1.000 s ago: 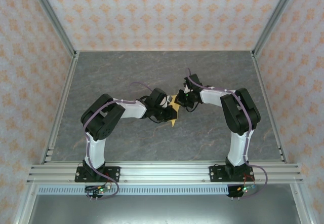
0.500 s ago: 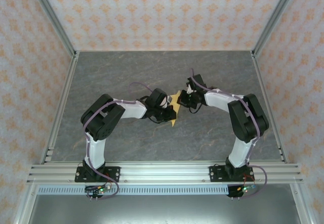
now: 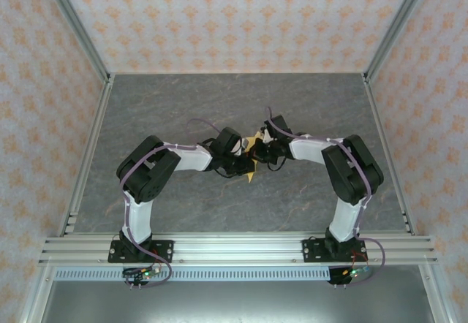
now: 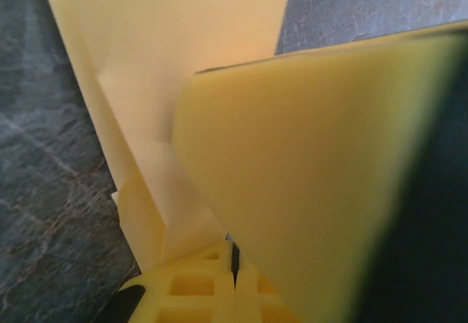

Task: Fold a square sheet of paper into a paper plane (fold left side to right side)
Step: Fold the wing for the fifth time at the center of the table.

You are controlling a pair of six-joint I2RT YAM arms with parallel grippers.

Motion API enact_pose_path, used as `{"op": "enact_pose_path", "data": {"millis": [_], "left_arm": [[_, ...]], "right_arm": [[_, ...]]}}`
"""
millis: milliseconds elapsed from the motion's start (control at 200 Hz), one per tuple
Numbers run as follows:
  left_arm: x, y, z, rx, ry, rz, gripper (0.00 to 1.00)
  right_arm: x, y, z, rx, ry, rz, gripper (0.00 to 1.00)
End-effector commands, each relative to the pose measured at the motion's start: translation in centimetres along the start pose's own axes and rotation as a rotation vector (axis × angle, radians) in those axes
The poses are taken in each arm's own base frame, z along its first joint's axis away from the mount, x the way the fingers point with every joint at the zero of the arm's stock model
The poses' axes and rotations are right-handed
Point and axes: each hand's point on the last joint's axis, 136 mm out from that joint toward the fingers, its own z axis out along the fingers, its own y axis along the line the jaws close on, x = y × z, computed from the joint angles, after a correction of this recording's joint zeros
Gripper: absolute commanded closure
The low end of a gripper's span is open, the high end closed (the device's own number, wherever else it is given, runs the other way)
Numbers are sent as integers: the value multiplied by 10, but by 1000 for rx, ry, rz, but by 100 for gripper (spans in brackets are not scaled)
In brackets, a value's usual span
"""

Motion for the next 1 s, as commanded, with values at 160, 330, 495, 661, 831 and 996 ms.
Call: {"op": "enact_pose_path", "data": {"millis": [160,330,495,661,831,996], "left_arm": [[27,56,5,-210,54,-84,100],[30,59,6,-218,63,-99,100],[31,62,8,-220,66,-109,100],[33,64,8,-225,71,-117,100],[34,64,8,-224,73,-121,100],[34,65,8,-225,72,-120,100]], "right_arm": [[-12,-20,6,123,-27,-74,100],[-21,-21,7,116,-55,-93,100],[-32,-23,6,89,-92,-104,100],[-42,-23,3,62,-117,-111,100],[-52,-27,0,59,-138,-113,100],[-61,-30,-2,58,-152,-111,100]]}}
